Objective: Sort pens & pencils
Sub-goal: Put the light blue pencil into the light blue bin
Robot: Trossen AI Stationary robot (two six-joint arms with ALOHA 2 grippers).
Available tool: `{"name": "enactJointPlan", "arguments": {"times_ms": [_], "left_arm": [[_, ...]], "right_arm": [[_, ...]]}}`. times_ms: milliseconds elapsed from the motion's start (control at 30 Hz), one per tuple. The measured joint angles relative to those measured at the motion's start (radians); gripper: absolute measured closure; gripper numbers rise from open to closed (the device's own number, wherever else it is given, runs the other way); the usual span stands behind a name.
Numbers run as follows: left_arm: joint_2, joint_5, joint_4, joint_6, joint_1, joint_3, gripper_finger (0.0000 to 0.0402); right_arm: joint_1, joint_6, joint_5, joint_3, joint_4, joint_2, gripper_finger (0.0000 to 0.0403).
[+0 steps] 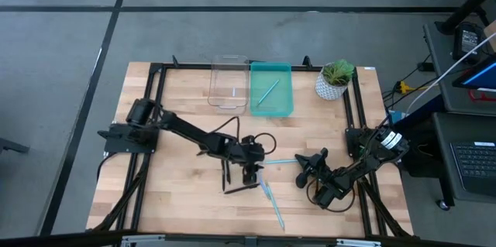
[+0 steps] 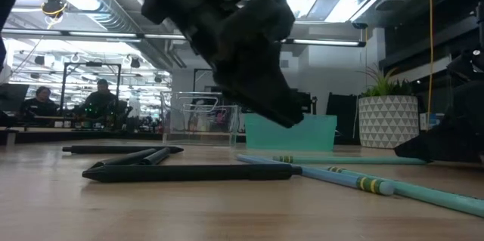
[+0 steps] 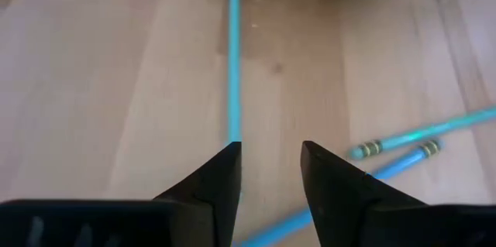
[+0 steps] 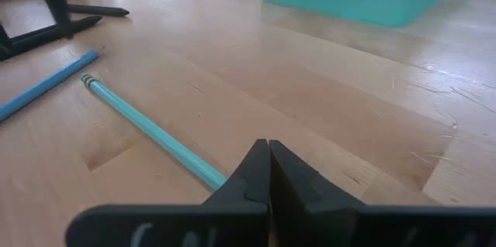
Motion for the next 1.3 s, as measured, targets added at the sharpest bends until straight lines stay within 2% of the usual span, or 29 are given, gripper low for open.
{"name": "enactJointPlan", "arguments": {"times_ms": [200, 533, 800, 900, 1000, 1133, 1300], "left_arm": [[0.004, -0.002, -0.077, -0.032, 0.026, 0.007, 0.0237], [0.004, -0.021, -0.070, -0.031, 0.029, 0.007, 0.0233], [0.004, -0.032, -0.062, -0.031, 0.029, 0.007, 0.0233], [0.002, -0.032, -0.060, -0.031, 0.029, 0.007, 0.0233], [0.000, -0.032, -0.056, -0.031, 0.028, 0.007, 0.0233], [0.000, -0.035, -0.050, -0.031, 0.028, 0.007, 0.0233], [0.000, -0.035, -0.036, -0.031, 0.028, 0.007, 0.0233]], "right_arm": [[0.000, 0.000, 0.017, 0.000, 0.002, 0.002, 0.0401], [0.000, -0.001, 0.023, 0.027, -0.023, -0.005, 0.0399], [0.000, -0.002, 0.088, 0.087, -0.301, -0.138, 0.0399], [0.001, 0.002, 0.037, 0.096, -0.395, -0.183, 0.0400], [0.025, 0.071, -0.027, 0.095, -0.467, -0.185, 0.0400], [0.063, 0.222, -0.043, 0.095, -0.556, -0.144, 0.0401], [0.074, 0.323, -0.029, 0.095, -0.519, -0.041, 0.0401]]}}
